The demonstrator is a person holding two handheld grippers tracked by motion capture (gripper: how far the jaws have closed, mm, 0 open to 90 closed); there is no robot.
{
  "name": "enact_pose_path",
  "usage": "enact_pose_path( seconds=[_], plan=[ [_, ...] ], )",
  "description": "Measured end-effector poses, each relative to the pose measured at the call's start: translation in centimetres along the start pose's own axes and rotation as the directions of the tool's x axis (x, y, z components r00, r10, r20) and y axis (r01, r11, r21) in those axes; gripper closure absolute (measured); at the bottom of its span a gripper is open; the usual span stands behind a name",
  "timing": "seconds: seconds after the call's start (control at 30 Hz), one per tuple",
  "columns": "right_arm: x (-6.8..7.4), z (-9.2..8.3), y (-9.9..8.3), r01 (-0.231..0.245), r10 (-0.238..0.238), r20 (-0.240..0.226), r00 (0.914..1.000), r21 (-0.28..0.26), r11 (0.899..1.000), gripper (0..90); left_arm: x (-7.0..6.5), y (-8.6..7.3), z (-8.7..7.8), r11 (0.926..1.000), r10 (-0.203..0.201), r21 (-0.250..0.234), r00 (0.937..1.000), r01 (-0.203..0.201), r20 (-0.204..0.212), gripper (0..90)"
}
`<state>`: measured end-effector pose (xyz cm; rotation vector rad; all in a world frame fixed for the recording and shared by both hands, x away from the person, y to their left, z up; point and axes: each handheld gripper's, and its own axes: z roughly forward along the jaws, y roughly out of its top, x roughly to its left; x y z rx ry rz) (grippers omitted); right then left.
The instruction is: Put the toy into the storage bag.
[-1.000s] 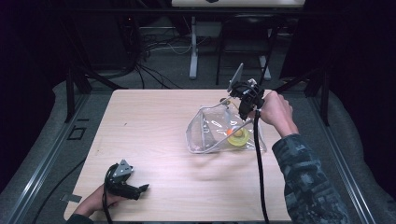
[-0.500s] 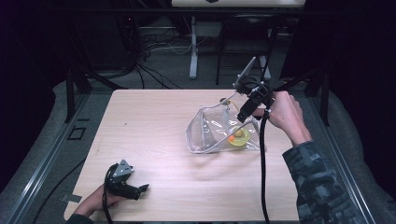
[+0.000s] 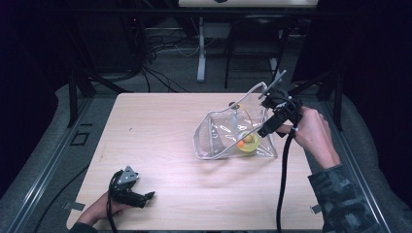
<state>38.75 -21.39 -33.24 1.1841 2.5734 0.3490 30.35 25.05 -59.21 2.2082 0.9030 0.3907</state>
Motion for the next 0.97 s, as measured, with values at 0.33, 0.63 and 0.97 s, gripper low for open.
enact_pose_path(
  seconds=[0.33,0.63,0.97],
  plan=[
    [1.1,3.2,-4.8,-0.023,0.023,-0.024,0.9994,-0.007,1.0,0.4,0.0,0.0,0.0,1.0,-0.001,-0.001,1.0,0.001,0.0,0.0],
    [2.3,8.4,-8.9,-0.08,0.081,-0.11,0.9906,0.012,0.997,1.0,0.0,0.0,0.0,1.0,-0.002,-0.001,1.0,0.002,-0.001,0.0],
    [3.0,12.5,-12.3,-0.084,0.094,-0.108,0.9896,0.098,0.992,1.3,0.0,0.0,0.0,1.0,-0.006,-0.002,1.0,0.006,-0.001,0.0]
  ],
)
